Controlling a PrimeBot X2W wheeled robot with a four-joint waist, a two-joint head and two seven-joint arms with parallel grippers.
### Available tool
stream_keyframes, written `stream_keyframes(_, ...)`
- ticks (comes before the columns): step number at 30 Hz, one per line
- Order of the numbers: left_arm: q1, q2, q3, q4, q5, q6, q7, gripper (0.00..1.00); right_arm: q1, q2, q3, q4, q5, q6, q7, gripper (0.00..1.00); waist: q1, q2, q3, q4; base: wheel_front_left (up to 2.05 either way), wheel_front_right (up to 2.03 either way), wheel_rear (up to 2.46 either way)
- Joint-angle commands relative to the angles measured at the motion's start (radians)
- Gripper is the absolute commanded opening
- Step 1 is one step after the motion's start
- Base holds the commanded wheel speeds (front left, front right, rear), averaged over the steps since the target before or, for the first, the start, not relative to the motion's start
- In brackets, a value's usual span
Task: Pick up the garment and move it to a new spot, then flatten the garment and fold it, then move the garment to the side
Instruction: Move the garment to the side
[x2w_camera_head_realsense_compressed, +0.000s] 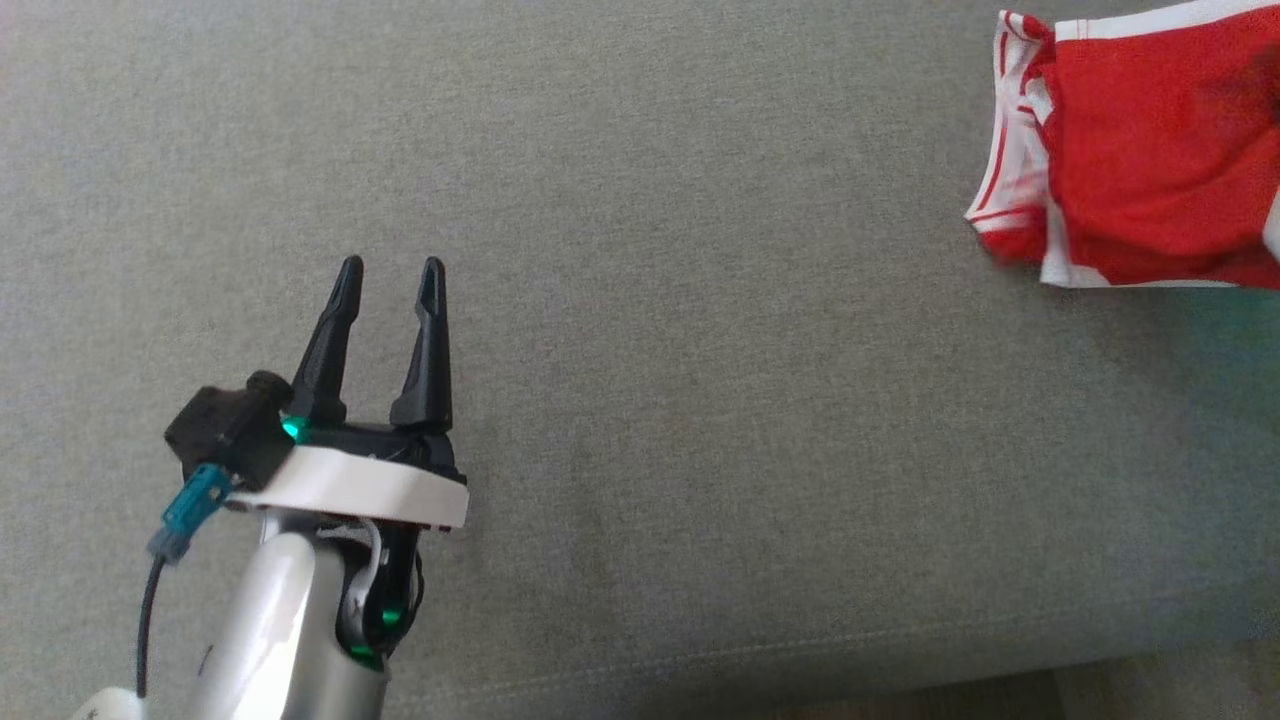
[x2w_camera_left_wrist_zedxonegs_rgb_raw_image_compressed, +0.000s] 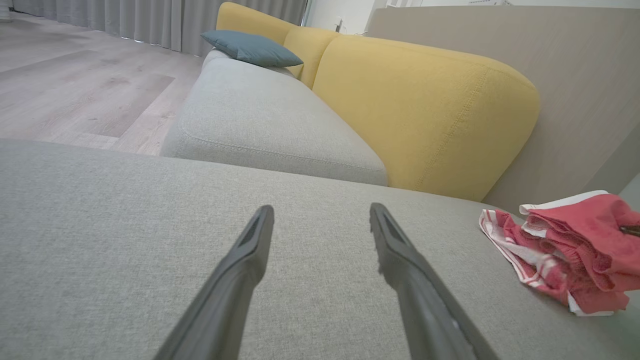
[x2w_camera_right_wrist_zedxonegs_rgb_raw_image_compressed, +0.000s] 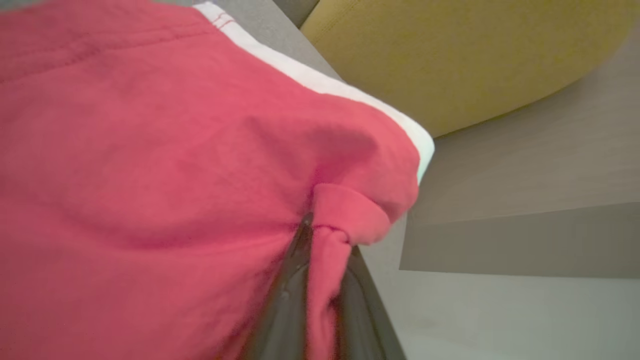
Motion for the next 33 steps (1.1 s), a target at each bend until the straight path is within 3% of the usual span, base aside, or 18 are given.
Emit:
stream_keyframes(1, -0.023, 0.005, 0.038, -0.03, 0.009, -0.005, -0.006, 1.0, 0.033, -0.036, -0.038, -0.034, -0.02, 0.003, 0.012, 0.0, 0.0, 0.0, -0.001, -0.003, 0.0, 0.0, 0.0)
stream_keyframes(20, -0.027, 0.005, 0.049, -0.027, 0.029, -0.02, -0.006, 1.0, 0.151, 0.016, -0.217, -0.106, -0.102, 0.003, 0.019, 0.0, 0.0, 0.0, 0.025, 0.004, 0.0, 0.0, 0.0)
stream_keyframes(21, -0.026, 0.005, 0.05, -0.027, 0.029, -0.02, -0.006, 1.0, 0.153, 0.022, -0.229, -0.109, -0.105, 0.003, 0.012, 0.03, 0.0, 0.0, 0.026, 0.004, 0.0, 0.0, 0.0)
stream_keyframes(23, -0.028, 0.005, 0.05, -0.027, 0.03, -0.019, -0.006, 1.0, 0.156, 0.035, -0.254, -0.115, -0.115, 0.003, -0.002, 1.0, 0.0, 0.0, 0.026, 0.001, 0.0, 0.0, 0.0)
stream_keyframes(33, -0.027, 0.005, 0.056, -0.017, 0.022, -0.017, -0.006, 1.0, 0.158, 0.114, -0.377, -0.157, -0.208, 0.003, -0.037, 1.0, 0.0, 0.0, -0.017, 0.001, 0.0, 0.0, 0.0)
